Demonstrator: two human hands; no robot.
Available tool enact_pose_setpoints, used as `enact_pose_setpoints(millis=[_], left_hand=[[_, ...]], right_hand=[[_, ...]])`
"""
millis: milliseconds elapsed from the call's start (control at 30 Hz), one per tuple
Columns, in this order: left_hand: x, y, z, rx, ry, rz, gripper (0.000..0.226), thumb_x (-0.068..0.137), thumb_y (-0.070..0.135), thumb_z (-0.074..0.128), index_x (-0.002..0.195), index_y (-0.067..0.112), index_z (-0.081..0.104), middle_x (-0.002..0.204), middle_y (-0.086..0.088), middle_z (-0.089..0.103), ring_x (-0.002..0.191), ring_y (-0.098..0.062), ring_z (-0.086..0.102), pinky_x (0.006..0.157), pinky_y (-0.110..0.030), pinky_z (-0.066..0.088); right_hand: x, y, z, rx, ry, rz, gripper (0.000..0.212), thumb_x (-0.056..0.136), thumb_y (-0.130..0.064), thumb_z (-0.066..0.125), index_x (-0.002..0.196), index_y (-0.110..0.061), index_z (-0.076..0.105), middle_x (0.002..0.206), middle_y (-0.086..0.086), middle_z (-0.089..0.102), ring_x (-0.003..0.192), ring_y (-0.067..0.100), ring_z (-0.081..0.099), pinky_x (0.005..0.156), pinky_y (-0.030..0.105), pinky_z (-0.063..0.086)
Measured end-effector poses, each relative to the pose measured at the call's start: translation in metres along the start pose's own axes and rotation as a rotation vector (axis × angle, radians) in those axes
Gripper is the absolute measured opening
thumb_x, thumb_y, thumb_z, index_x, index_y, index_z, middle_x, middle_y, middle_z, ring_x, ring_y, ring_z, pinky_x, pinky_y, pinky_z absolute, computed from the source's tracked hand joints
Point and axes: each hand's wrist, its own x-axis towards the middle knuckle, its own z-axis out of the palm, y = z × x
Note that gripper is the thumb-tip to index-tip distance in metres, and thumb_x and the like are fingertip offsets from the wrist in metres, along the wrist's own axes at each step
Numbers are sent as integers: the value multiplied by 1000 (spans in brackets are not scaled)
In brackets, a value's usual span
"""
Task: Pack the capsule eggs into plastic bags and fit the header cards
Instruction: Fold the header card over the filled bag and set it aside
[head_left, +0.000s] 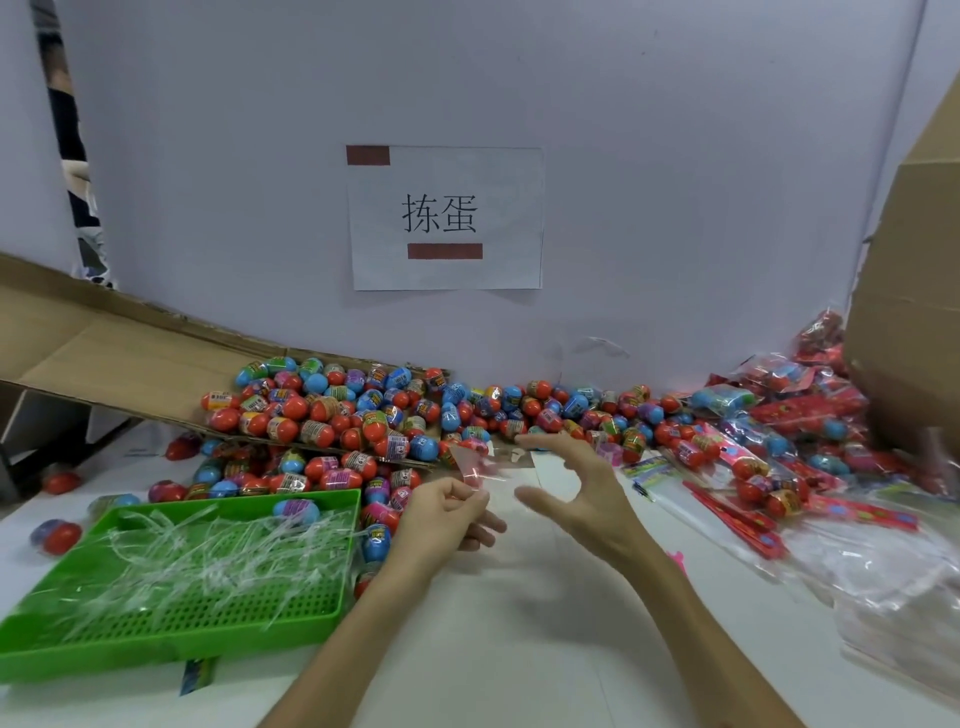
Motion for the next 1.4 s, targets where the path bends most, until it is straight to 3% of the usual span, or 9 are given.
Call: enact_pose_setpoints(millis=[133,367,567,700,867,1100,1200,1300,1400], left_hand=[[0,0,-2,-40,97,44,23,103,24,63,93,3,66,77,-8,79,62,-14,73,60,-23,58],[-4,4,-1,14,90,122,29,102,30,64,91,4,64,80,-2,79,66,-15,73,64,-25,58],[-7,6,2,78,110,193,40,94,44,69,87,5,63,82,-5,76,67,-16,74,62,-27,55],[-11,11,5,47,19,289,46,87,60,60,98,16,72,90,3,77,83,-11,76,70,-26,60],[-11,12,7,-25,-58,251,23,102,30,61,99,11,73,96,-1,78,86,-20,77,75,-38,64],[-15,12,11,-157,-354,106,61,88,51,77,140,26,56,132,1,69,116,-18,71,90,-37,62],[-12,17,8,-314,-211,216,75,80,59,79,145,36,51,137,10,67,122,-11,66,94,-35,60],[-11,18,4,-335,45,342,29,101,28,66,130,30,68,120,5,77,105,-13,75,72,-21,59],[-11,12,5,-330,223,394,23,103,11,61,112,25,77,99,-1,81,87,-19,79,62,-22,59]], right_hand=[[-2,1,15,-115,-189,-48,67,77,-53,72,140,-48,51,141,-30,47,127,-15,36,103,17,28],[1,3,18,-132,-26,-59,38,91,-31,73,126,-41,66,119,-32,64,106,-6,59,86,13,43],[-2,-4,19,-87,-142,-61,54,84,-27,76,133,-43,60,118,-29,64,106,-6,61,84,6,46],[0,-5,23,-72,-102,-39,40,96,-16,69,131,-35,65,120,-21,68,102,-5,64,86,9,50],[5,-16,13,298,119,94,24,103,-10,55,116,-17,74,107,-4,77,95,9,73,83,27,60],[6,-19,-14,1174,-285,185,34,93,-22,67,124,-10,70,128,17,68,120,36,65,92,40,57],[7,-18,-8,1129,-229,292,34,95,-21,67,126,-8,70,125,19,70,112,35,69,84,36,60],[7,-16,-2,974,-124,429,28,101,-17,59,124,-5,70,116,17,74,104,36,73,76,32,60],[6,-20,2,808,-122,484,23,100,-23,63,114,-9,74,106,14,77,96,32,76,72,30,60]])
